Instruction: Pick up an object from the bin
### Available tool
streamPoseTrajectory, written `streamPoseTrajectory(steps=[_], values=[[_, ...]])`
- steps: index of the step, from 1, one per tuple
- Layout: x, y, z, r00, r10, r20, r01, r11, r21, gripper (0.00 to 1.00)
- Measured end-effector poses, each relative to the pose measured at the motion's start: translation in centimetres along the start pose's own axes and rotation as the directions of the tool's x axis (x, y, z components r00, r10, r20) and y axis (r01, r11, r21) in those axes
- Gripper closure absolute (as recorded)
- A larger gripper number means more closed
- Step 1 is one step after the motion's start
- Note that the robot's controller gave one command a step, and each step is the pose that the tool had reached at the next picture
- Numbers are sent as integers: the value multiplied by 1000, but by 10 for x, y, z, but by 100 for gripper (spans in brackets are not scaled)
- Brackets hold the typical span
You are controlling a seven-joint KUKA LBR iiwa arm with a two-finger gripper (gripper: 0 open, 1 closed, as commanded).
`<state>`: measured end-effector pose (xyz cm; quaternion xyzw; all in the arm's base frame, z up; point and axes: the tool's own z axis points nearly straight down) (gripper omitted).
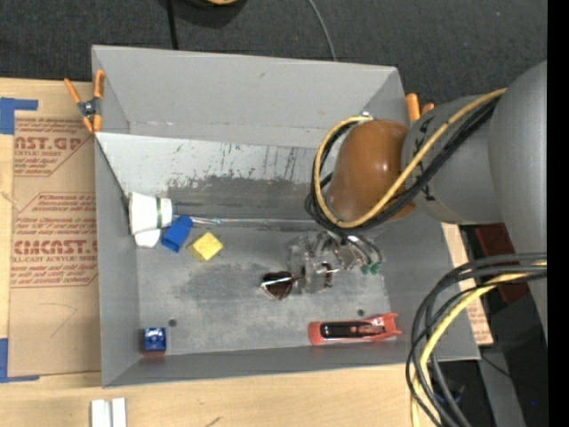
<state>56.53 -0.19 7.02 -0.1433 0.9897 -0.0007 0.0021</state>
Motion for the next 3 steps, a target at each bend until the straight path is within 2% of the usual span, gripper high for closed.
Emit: streamPoseTrajectory(steps=[1,2,3], values=[[0,0,0,1000,0,0,0,1000,0,100],[0,-8,-79,1000,-13,2,13,1000,0,100],[0,-8,-79,1000,-14,2,14,1000,0,100]])
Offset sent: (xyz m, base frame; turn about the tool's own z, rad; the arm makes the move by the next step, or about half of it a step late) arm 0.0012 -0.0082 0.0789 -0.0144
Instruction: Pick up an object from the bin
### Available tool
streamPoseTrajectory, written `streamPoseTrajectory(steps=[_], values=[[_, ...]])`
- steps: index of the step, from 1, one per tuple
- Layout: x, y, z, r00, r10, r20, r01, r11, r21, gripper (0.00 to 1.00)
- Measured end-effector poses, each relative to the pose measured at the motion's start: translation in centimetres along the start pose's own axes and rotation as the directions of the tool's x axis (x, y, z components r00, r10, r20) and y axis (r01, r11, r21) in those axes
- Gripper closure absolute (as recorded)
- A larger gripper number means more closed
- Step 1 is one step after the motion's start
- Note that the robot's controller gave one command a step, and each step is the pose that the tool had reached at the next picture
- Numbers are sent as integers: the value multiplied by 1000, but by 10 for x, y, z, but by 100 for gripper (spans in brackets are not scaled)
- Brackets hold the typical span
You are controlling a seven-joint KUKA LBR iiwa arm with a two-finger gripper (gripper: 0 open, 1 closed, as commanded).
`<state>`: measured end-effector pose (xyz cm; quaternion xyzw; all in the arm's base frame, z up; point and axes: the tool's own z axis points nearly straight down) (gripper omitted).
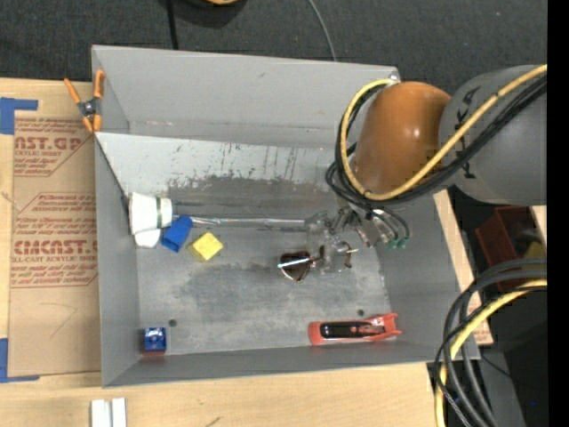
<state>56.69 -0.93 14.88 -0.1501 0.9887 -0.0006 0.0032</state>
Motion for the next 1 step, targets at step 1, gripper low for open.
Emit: streamPoseTrajectory(steps=[1], values=[[-1,1,-93,1000,10,3,-10,1000,1,100]])
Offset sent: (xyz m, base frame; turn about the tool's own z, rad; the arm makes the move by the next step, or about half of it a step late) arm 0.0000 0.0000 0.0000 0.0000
